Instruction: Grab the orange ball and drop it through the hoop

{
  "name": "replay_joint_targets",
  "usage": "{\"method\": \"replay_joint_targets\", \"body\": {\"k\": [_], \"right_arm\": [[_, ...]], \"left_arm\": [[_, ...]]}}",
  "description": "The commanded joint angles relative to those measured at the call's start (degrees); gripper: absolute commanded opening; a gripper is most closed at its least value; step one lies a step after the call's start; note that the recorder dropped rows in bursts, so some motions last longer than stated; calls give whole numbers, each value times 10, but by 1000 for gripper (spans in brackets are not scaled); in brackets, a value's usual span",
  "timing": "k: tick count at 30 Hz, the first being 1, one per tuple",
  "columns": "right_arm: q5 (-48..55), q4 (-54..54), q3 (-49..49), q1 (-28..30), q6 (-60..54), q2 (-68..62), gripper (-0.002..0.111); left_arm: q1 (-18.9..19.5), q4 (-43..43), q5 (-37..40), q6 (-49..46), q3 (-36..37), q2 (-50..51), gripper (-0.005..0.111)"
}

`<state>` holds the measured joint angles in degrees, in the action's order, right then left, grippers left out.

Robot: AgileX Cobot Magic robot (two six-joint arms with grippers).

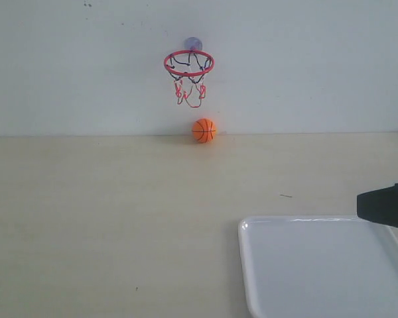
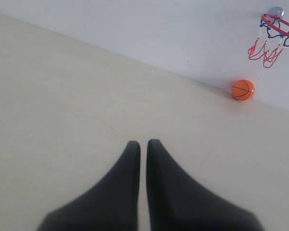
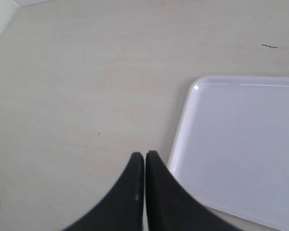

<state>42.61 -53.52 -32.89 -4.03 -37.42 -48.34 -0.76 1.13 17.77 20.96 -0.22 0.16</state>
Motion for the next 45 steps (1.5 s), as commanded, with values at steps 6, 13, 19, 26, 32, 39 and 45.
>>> {"method": "replay_joint_targets", "body": {"k": [6,13,19,26,32,39,45], "right_arm": [[-2,-2,2,0,-2,4,0],[-105,-5,22,-9,-7,34,0],[-270,-7,149,-74,-7,138,0],[-415,-37,298,-85,24,280,0],[-492,-60,329,-85,118,366,0],[-482,-60,329,-85,118,405,0],[-469,-60,329,-85,121,405,0]], "left_arm": [[-5,1,-2,-1,2,-2,4],[-5,1,-2,-1,2,-2,4],[-5,1,-2,-1,2,-2,4],[-5,1,-2,-1,2,-2,4],[-5,1,-2,-1,2,-2,4],[-5,1,-2,-1,2,-2,4],[-5,1,-2,-1,2,-2,4]]}}
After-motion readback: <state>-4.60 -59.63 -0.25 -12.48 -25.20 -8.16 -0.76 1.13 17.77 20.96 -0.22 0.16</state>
